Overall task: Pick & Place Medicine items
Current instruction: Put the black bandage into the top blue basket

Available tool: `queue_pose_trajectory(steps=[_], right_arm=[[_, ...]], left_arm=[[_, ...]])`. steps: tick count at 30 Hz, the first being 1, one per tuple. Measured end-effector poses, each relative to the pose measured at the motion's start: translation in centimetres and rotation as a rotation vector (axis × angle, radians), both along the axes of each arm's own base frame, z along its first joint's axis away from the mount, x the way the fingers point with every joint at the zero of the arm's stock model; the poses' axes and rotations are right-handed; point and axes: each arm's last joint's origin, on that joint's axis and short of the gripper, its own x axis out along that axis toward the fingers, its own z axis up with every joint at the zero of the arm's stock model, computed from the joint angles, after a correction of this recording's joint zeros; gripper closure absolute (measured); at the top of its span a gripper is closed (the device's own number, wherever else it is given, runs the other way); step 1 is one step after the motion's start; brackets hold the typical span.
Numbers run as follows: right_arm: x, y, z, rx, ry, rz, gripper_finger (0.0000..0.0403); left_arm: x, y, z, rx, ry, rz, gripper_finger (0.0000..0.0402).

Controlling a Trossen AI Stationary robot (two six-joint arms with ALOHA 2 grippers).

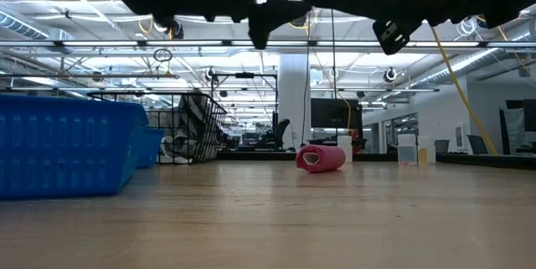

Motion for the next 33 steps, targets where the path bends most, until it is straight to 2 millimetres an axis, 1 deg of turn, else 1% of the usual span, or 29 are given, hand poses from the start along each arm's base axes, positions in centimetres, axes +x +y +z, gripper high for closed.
queue_pose_trajectory(steps=[4, 11, 14, 21, 25, 30, 33], right_arm=[[-0.02, 0.02, -0.08, -0.002, 0.007, 0.006, 0.0352], [-0.06, 0.23, 0.02, 0.003, -0.003, 0.062, 0.0352], [-0.07, 0.22, 0.01, 0.004, -0.002, 0.064, 0.0352], [0.04, 0.11, 0.48, 0.002, -0.052, 0.031, 0.0352], [0.14, -0.07, 0.47, -0.017, -0.057, -0.042, 0.0352], [0.54, -0.11, 0.23, -0.022, -0.060, -0.066, 0.0352], [0.65, -0.12, 0.05, -0.021, -0.050, -0.071, 0.0352]], left_arm=[[0.56, -0.16, -0.07, -0.006, 0.000, -0.076, 0.0179], [0.36, -0.62, 0.09, 0.009, -0.031, -0.244, 0.0179], [0.32, -0.74, 0.11, 0.016, -0.036, -0.263, 0.0179], [0.53, -0.47, 0.03, 0.032, -0.025, -0.113, 0.0179], [0.56, -0.76, 0.11, 0.041, -0.036, -0.094, 0.0179], [0.66, -1.04, 0.15, 0.099, -0.057, -0.008, 0.0179], [0.68, -1.00, 0.18, 0.111, -0.062, 0.004, 0.0179]])
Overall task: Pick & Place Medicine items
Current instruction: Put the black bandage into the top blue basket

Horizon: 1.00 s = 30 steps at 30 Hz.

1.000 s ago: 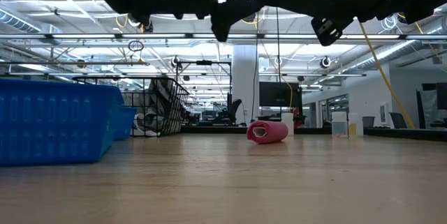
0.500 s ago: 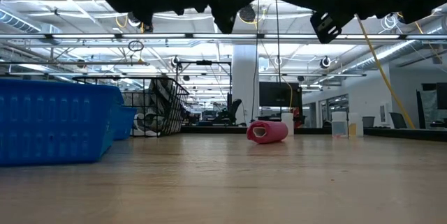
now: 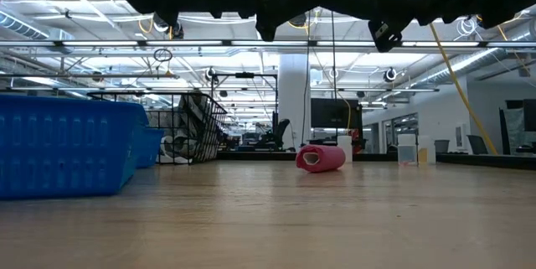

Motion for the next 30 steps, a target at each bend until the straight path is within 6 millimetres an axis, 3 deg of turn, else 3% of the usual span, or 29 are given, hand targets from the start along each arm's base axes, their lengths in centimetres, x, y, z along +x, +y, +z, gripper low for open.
queue_pose_trajectory(steps=[7, 15, 23, 30], right_arm=[[0.1, 0.0, -0.2, 0.000, 0.011, 0.000, 0.0352], [0.1, 0.0, -0.2, 0.004, 0.011, 0.000, 0.0336], [-0.4, -0.1, 0.1, -0.036, 0.015, -0.013, 0.0308], [-1.9, -0.6, 1.1, -0.040, 0.020, -0.125, 0.0308]], left_arm=[[0.0, 0.4, 0.1, -0.011, -0.003, 0.011, 0.0195], [0.0, 0.9, 0.0, -0.017, 0.012, -0.022, 0.0351], [0.0, 2.4, 0.3, -0.030, -0.022, 0.004, 0.0355], [-0.1, 4.4, 1.0, -0.028, -0.099, 0.050, 0.0355]])
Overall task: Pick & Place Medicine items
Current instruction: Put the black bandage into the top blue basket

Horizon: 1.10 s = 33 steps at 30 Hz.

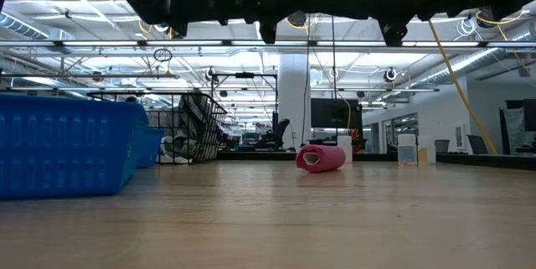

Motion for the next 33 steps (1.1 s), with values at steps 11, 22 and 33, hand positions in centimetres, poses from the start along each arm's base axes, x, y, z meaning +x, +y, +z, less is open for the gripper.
queue_pose_trajectory(steps=[11, 22, 33], right_arm=[[-1.3, -0.1, -0.2, -0.005, 0.060, -0.007, 0.0309], [-0.6, -0.3, -0.5, -0.019, 0.040, -0.104, 0.0314], [-0.9, -0.5, -3.8, 0.007, -0.361, -0.161, 0.0284]], left_arm=[[-0.4, 1.0, 1.9, 0.020, -0.177, 0.070, 0.0355], [-0.5, 1.1, 1.6, 0.001, -0.184, 0.083, 0.0355], [-0.4, 1.0, 1.7, -0.003, -0.190, 0.096, 0.0355]])
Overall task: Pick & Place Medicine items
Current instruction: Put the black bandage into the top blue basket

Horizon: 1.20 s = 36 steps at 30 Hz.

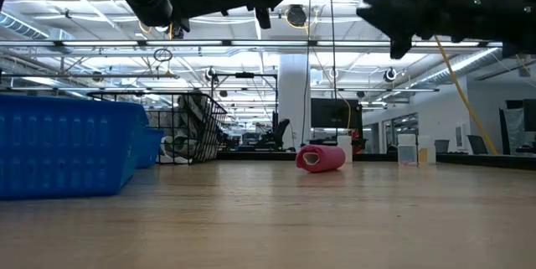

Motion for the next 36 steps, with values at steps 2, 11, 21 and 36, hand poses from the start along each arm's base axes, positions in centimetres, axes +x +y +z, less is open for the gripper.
queue_pose_trajectory(steps=[2, 11, 21, 36], right_arm=[[-0.3, -0.1, 0.1, -0.011, -0.046, -0.009, 0.0254], [0.3, -0.2, 2.1, -0.060, -0.127, -0.029, 0.0123], [1.9, -0.3, 3.3, -0.090, -0.045, -0.067, 0.0171], [2.0, -0.3, 2.8, -0.099, 0.007, -0.063, 0.0367]], left_arm=[[0.0, -0.1, 0.0, 0.000, 0.000, -0.003, 0.0355], [0.1, -0.3, -0.3, -0.005, 0.031, -0.010, 0.0355], [0.1, -0.3, -0.5, -0.008, 0.049, -0.013, 0.0355], [0.2, -0.9, -0.8, -0.095, 0.098, -0.044, 0.0326]])
